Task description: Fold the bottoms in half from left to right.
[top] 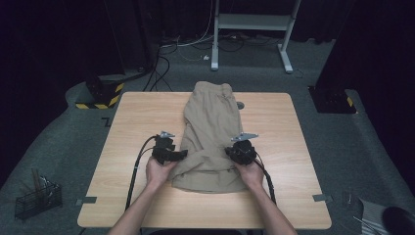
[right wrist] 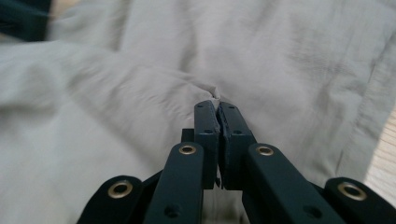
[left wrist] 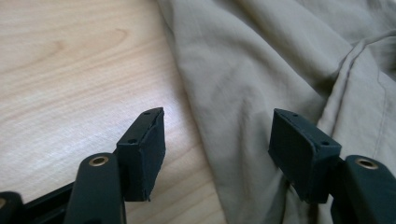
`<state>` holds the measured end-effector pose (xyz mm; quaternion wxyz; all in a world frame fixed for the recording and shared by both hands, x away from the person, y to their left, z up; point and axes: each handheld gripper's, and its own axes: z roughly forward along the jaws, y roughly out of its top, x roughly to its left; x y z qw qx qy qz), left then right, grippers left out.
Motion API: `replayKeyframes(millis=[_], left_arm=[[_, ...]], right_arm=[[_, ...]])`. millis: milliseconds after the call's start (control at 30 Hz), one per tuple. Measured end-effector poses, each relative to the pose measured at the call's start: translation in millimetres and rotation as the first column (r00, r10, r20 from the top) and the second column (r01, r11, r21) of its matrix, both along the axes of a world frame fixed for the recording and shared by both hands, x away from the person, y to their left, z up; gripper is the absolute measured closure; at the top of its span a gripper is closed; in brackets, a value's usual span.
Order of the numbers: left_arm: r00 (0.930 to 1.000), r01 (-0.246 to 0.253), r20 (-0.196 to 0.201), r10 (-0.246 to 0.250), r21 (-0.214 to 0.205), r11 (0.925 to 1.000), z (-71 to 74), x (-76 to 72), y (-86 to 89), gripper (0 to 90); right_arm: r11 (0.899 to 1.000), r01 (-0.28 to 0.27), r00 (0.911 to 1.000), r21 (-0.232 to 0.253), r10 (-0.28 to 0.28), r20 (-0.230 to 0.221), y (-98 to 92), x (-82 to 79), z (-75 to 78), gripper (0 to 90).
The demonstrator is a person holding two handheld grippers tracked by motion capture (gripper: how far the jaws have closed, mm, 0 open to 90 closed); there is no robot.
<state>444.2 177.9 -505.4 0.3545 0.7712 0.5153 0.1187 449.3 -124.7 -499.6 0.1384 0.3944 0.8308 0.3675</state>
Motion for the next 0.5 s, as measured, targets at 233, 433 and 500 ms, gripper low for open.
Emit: replayKeyframes(millis=[233,433,500], left_arm=[[0.9989,0.046,0.007,-0.046,0.008,0.9989,-1.4,-17.4,-0.7,36.0],[0.9984,0.053,0.023,-0.052,-0.011,0.9986,-0.1,-32.2,4.8,36.8],[0.9976,0.063,0.030,-0.063,0.001,0.9980,-0.3,-38.0,3.7,36.8]], right_arm=[[0.999,-0.028,0.9986,0.045,0.026,0.045,-30.3,-45.6,0.9,87.0],[0.999,-0.046,0.9960,0.029,0.044,0.078,-52.1,-89.1,0.9,86.9],[0.998,-0.051,0.9961,0.023,0.049,0.074,-57.8,-99.8,-2.9,86.7]])
